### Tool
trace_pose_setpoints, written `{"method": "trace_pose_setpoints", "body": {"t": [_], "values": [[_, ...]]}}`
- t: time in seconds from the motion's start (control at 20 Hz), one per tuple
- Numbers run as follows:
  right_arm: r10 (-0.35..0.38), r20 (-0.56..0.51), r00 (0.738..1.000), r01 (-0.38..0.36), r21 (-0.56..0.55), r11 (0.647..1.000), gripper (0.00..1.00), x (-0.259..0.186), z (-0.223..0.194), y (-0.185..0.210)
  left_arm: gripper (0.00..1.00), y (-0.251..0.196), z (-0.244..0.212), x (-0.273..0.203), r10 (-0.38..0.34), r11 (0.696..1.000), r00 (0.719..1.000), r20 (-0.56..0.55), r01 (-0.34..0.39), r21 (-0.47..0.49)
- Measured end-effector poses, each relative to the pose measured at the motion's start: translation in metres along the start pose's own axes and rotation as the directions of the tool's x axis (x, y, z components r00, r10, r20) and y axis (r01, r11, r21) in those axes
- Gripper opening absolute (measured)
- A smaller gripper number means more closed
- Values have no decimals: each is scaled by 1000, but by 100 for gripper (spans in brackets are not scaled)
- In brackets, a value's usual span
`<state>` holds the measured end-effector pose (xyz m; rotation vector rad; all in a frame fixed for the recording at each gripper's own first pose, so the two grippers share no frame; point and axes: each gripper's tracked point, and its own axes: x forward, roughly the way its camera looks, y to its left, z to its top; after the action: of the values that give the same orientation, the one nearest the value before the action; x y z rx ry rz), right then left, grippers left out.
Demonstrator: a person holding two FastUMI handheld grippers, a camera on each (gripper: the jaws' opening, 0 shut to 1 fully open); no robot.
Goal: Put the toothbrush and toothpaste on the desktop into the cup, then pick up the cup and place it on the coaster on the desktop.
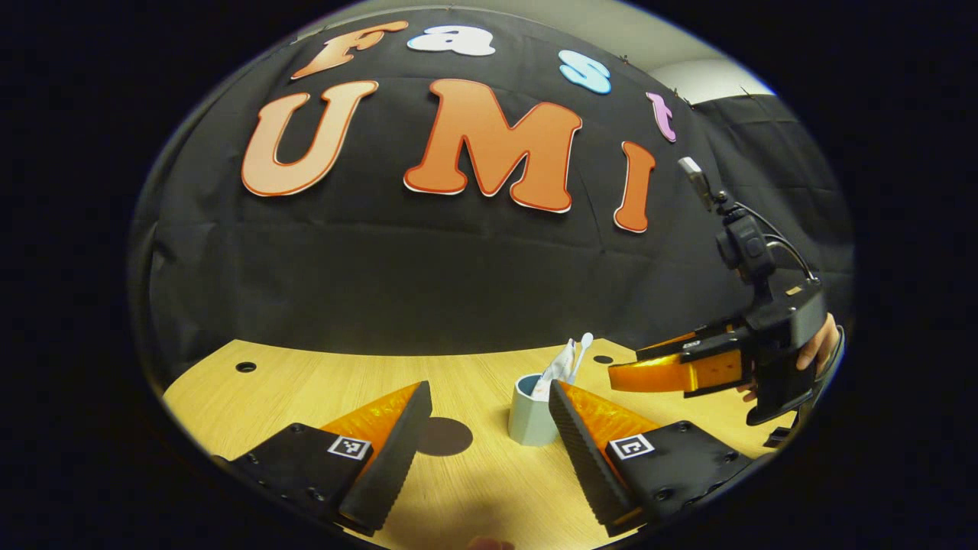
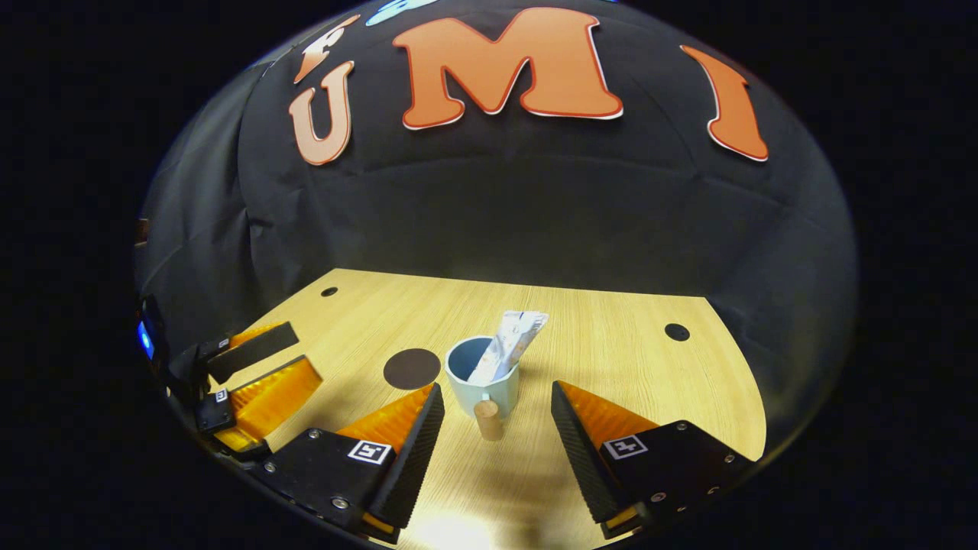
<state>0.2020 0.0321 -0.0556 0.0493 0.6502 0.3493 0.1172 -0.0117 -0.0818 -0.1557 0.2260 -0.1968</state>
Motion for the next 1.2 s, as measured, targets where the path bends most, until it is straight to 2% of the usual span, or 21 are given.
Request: {"method": "trace_pose_setpoints", "body": {"t": [0.15, 0.25, 0.4, 0.55, 0.85, 1.05, 1.2], "values": [[26, -83, 996, -26, 1, 1000, 85, 8, -5, 9, 97, 14, 11, -21, 30, 999, 999, 24, -31, 15], [16, -128, 992, -17, -9, 1000, 85, 11, -5, 9, 97, 20, 17, -38, 40, 999, 998, 39, -40, -3], [-4, -177, 984, 3, -4, 1000, 86, 16, -2, 8, 98, 42, 24, -57, 98, 995, 994, 53, -99, 9], [-1, -210, 978, 3, 9, 1000, 86, 24, -2, 6, 97, 52, 30, -75, 115, 993, 992, 60, -113, -30], [48, -344, 938, -39, 32, 999, 86, 39, -20, 11, 97, 77, 33, -87, 164, 986, 985, 61, -162, -40], [15, -400, 916, 3, 44, 999, 85, 49, -27, 2, 97, 85, 34, -89, 170, 985, 983, 63, -167, -41], [31, -437, 899, -11, 48, 999, 83, 65, -33, 6, 97, 91, 30, -86, 173, 984, 983, 58, -170, -53]]}}
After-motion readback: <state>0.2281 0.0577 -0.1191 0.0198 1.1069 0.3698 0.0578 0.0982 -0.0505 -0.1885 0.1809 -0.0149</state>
